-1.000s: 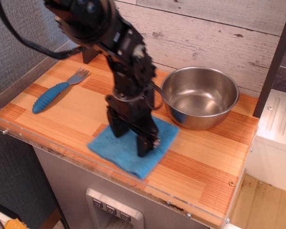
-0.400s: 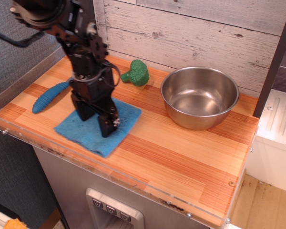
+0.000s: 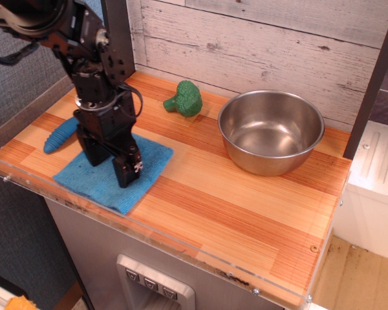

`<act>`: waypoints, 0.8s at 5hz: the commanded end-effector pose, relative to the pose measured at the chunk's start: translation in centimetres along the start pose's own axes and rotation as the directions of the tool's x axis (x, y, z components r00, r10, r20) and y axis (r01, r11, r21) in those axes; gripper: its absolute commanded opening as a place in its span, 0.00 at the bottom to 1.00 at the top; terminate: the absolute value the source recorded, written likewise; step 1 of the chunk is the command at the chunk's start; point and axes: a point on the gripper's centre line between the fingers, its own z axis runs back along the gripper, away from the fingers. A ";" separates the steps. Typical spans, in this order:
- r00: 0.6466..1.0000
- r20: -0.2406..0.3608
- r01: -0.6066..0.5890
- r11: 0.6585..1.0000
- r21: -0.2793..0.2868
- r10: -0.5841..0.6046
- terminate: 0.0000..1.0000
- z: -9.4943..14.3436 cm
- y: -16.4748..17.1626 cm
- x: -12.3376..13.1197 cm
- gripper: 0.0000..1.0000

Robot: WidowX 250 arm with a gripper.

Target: Move the blue cloth straight over to the blue fork

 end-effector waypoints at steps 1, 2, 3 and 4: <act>0.994 0.107 0.006 0.999 0.038 -0.010 0.00 4.1 -0.2 2.0 1.00; 0.989 0.150 -0.005 0.999 0.041 -0.001 0.00 6.7 -0.6 2.1 1.00; 0.989 0.145 -0.006 0.999 0.033 0.001 0.00 8.4 -0.7 1.7 1.00; 0.995 0.095 -0.042 0.999 -0.003 0.042 0.00 9.6 -1.1 1.1 1.00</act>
